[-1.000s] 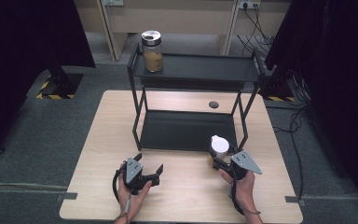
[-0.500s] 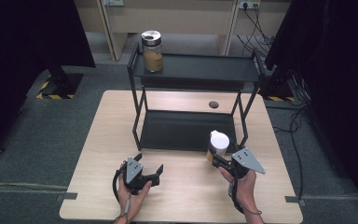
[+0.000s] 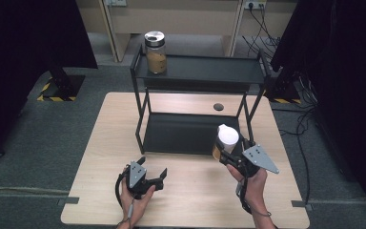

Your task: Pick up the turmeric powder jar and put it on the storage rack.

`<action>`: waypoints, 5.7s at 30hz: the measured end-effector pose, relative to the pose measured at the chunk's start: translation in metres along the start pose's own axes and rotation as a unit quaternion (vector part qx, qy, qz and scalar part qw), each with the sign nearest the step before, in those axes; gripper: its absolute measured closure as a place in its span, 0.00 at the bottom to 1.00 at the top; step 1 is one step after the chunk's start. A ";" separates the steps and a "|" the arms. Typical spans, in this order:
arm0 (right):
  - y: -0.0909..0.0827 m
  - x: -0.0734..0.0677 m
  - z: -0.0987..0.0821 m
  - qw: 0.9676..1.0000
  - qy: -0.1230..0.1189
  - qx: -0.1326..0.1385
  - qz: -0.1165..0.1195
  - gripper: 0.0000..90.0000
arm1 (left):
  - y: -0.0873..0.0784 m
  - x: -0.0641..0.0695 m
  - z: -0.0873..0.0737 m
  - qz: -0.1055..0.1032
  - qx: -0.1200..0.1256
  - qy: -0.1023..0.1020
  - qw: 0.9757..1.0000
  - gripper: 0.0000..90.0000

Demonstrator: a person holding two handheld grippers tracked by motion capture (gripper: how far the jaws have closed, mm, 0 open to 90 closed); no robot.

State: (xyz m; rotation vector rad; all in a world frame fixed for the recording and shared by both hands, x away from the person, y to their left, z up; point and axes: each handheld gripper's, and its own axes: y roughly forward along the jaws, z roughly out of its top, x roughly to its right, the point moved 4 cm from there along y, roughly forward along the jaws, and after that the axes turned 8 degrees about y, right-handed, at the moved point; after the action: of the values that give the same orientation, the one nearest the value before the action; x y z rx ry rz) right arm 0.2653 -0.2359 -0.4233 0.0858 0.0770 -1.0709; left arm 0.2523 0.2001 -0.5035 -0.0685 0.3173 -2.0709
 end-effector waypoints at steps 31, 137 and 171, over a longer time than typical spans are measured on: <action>0.013 -0.010 0.057 0.999 -0.010 0.037 -0.007 0.35 | 0.000 0.000 0.000 -0.001 0.001 -0.004 1.000 0.04; 0.129 -0.022 0.237 0.993 -0.017 0.061 -0.095 0.34 | -0.001 -0.002 -0.002 -0.001 0.004 -0.009 1.000 0.05; 0.170 -0.010 0.226 0.990 -0.009 0.014 -0.138 0.34 | -0.001 -0.002 -0.002 -0.002 0.005 -0.008 1.000 0.05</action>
State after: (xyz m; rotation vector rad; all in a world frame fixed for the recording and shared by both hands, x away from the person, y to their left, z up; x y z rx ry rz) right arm 0.4150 -0.1707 -0.1921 0.0922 0.0587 -1.3491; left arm 0.2521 0.2024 -0.5047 -0.0805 0.2968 -2.0752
